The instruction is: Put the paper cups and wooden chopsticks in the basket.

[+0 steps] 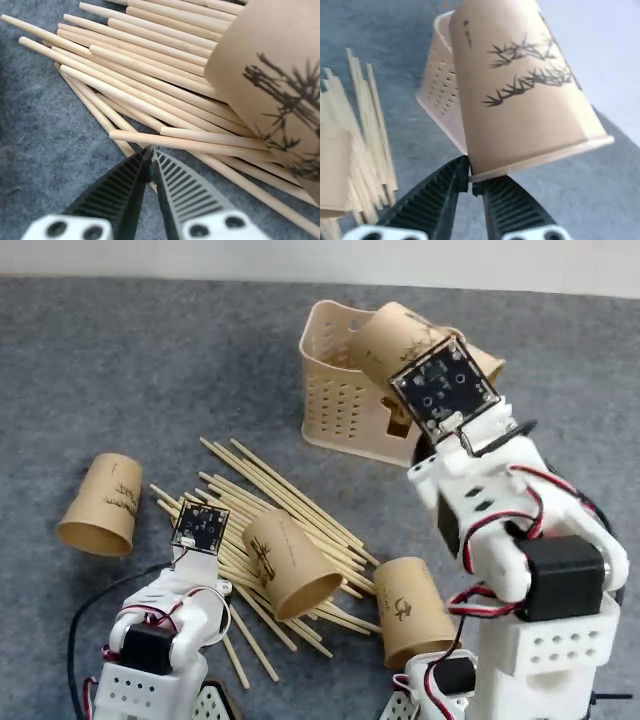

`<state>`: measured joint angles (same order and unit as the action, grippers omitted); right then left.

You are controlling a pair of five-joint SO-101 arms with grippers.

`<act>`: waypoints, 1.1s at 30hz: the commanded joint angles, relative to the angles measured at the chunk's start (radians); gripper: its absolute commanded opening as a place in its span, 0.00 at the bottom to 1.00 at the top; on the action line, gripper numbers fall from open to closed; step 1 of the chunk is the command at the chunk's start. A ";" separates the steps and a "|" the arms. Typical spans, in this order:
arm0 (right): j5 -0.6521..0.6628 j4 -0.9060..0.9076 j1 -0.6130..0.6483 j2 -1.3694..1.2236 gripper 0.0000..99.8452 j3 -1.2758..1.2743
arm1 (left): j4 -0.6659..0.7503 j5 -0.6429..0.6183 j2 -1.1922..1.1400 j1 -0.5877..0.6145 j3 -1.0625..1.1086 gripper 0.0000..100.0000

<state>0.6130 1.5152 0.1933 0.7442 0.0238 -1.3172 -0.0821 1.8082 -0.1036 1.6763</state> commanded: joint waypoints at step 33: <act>0.176 0.041 -0.193 -0.526 0.16 0.397 | -0.005 -0.006 0.010 -0.012 0.019 0.01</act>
<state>0.7818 1.5535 0.0061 0.2087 0.3705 -1.3172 -0.0821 1.8082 -0.1036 1.6763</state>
